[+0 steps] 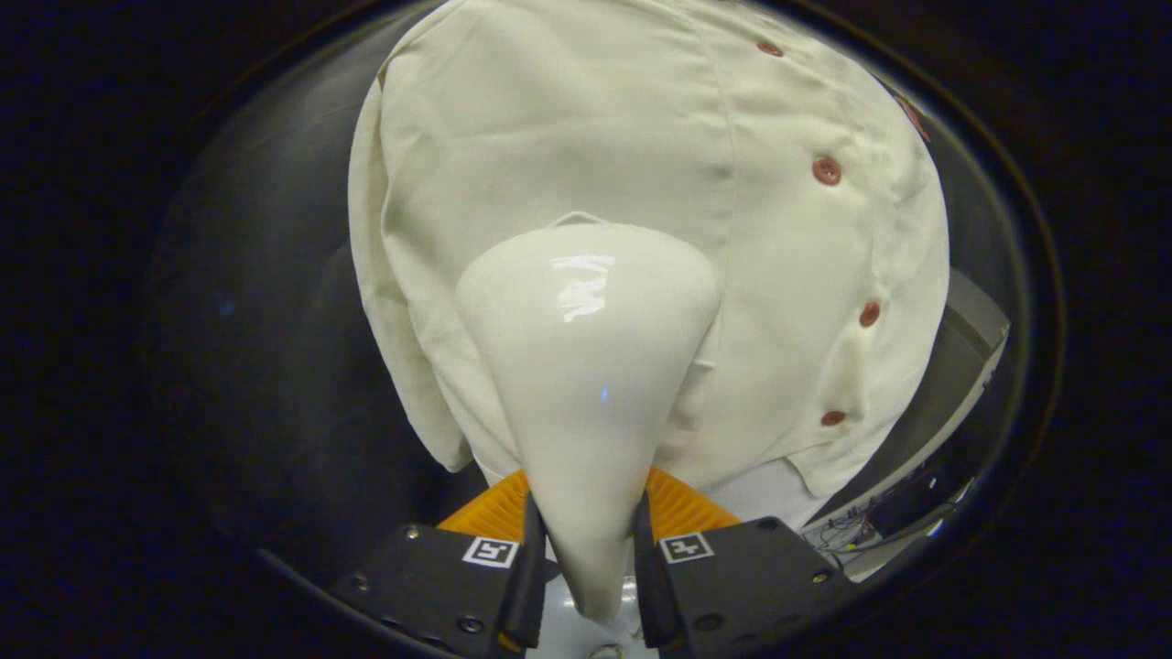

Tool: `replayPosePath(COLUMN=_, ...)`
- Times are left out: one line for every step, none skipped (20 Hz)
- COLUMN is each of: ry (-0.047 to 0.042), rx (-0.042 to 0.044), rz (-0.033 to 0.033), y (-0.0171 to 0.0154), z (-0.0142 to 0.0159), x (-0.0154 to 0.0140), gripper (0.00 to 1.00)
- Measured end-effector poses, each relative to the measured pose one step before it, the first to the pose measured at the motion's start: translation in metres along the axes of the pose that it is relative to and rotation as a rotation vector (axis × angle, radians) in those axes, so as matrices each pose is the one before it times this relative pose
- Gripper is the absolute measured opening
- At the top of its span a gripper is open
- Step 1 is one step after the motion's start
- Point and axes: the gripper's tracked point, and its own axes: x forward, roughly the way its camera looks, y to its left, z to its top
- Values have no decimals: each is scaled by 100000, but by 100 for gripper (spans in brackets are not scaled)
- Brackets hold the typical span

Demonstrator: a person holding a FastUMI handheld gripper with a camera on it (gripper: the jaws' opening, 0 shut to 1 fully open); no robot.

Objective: Iron the clothes twice with a garment steamer, once on the left side and once on the right side.

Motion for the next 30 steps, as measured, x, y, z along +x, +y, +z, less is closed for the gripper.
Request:
replayPosePath(ry=966, rx=-483, rz=-90, y=-72, z=-561, x=350, gripper=42)
replayPosePath(ry=833, rx=-977, rz=67, y=64, z=-466, x=280, gripper=42)
replayPosePath(ry=1212, rx=-932, rz=-169, y=-18, z=-609, x=341, gripper=42)
replayPosePath(ry=1033, rx=-396, rz=-139, y=40, z=-583, x=454, gripper=42)
replayPosePath(ry=1002, rx=-174, rz=-36, y=29, z=-522, x=375, gripper=42)
replayPosePath(ry=1671, rx=-301, rz=346, y=55, z=-675, x=422, gripper=42)
replayPosePath(ry=1125, rx=-79, rz=642, y=38, z=-627, x=303, gripper=42)
replayPosePath(ry=1663, rx=97, rz=545, y=81, z=-688, x=376, gripper=42)
replayPosePath(ry=973, rx=-372, rz=373, y=78, z=-577, x=387, gripper=42)
replayPosePath(ry=1017, rx=-815, rz=-47, y=-77, z=-563, x=303, gripper=42)
replayPosePath(ry=847, rx=-826, rz=95, y=-44, z=-443, x=245, gripper=42)
replayPosePath(ry=245, rx=-988, rz=-7, y=-110, z=-344, x=276, gripper=42)
replayPosePath(ry=-297, rx=-1584, rz=-120, y=-127, z=-133, x=196, gripper=42)
replayPosePath(ry=12, rx=-1519, rz=-210, y=-175, z=-87, x=10, gripper=42)
replayPosePath(ry=371, rx=-791, rz=430, y=28, z=-189, x=-429, gripper=42)
replayPosePath(ry=-279, rx=-26, rz=908, y=-8, z=29, x=-427, gripper=42)
replayPosePath(ry=-1108, rx=245, rz=873, y=-74, z=130, x=-658, gripper=42)
replayPosePath(ry=-1304, rx=389, rz=558, y=-336, z=230, x=-1015, gripper=42)
replayPosePath(ry=-1892, rx=759, rz=932, y=-315, z=555, x=-1187, gripper=42)
replayPosePath(ry=-2073, rx=373, rz=1151, y=-306, z=815, x=-1180, gripper=42)
replayPosePath(ry=-2453, rx=-317, rz=470, y=-254, z=979, x=-1125, gripper=42)
replayPosePath(ry=-2750, rx=-723, rz=69, y=-255, z=1164, x=-1419, gripper=42)
replayPosePath(ry=-2728, rx=-880, rz=-91, y=-297, z=1065, x=-1418, gripper=42)
replayPosePath(ry=-3021, rx=-679, rz=147, y=-444, z=1199, x=-1475, gripper=42)
replayPosePath(ry=-2809, rx=-490, rz=239, y=-452, z=1306, x=-1414, gripper=42)
replayPosePath(ry=-2757, rx=-597, rz=-210, y=-486, z=1377, x=-1284, gripper=42)
replayPosePath(ry=-1661, rx=-1077, rz=-54, y=-643, z=1163, x=-969, gripper=41)
replayPosePath(ry=-2422, rx=-515, rz=187, y=-388, z=1408, x=-1208, gripper=41)
replayPosePath(ry=-1870, rx=41, rz=-165, y=-486, z=1355, x=-1186, gripper=42)
replayPosePath(ry=-2481, rx=574, rz=-25, y=-513, z=1439, x=-1038, gripper=41)
